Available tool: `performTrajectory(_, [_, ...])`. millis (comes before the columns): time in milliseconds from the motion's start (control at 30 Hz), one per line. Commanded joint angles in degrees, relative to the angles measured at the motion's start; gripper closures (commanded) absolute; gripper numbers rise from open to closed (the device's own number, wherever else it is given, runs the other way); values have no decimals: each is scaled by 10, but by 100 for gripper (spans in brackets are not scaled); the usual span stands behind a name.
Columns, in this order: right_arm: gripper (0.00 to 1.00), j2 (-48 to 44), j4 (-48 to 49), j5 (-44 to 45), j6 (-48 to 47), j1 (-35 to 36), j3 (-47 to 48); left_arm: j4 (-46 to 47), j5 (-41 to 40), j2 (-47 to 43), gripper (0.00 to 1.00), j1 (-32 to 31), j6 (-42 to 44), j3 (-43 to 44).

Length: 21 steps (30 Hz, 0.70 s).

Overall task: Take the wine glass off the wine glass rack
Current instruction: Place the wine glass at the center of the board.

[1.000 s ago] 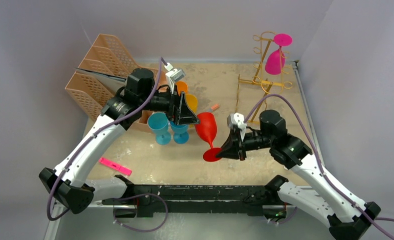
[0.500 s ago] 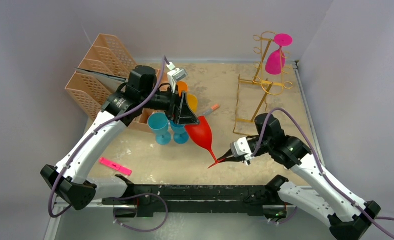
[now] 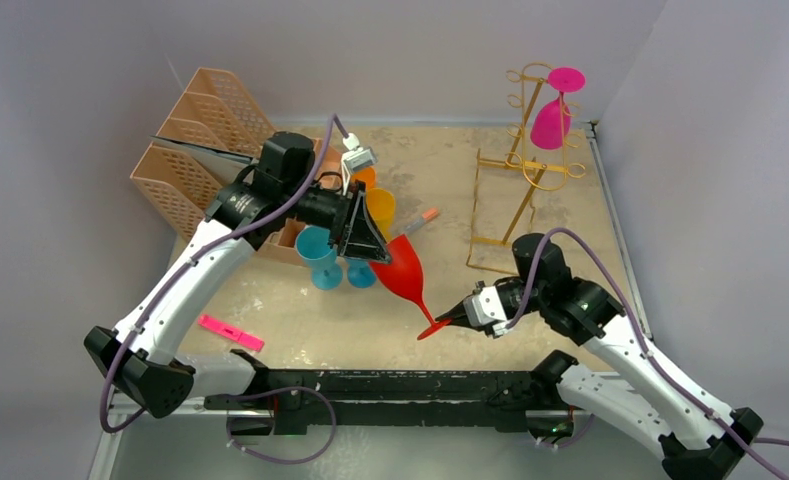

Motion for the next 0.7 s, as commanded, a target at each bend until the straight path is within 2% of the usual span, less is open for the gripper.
performTrajectory(0, [100, -10, 54, 1, 1, -1, -14, 4, 71, -2, 56, 0, 16, -5])
performTrajectory(67, [100, -13, 89, 12, 16, -1, -25, 13, 81, 0, 65, 0, 12, -3])
performTrajectory(233, [100, -5, 102, 51, -4, -1, -23, 16, 97, 1, 74, 0, 12, -5])
performTrajectory(267, [100, -5, 106, 56, -6, -1, -24, 19, 101, 1, 79, 1, 11, -8])
performTrajectory(333, [100, -4, 113, 67, -10, -1, -25, 15, 103, 3, 99, 0, 11, -9])
performTrajectory(667, [100, -5, 113, 84, -14, -1, -25, 1, 72, -4, 100, -1, 23, 0])
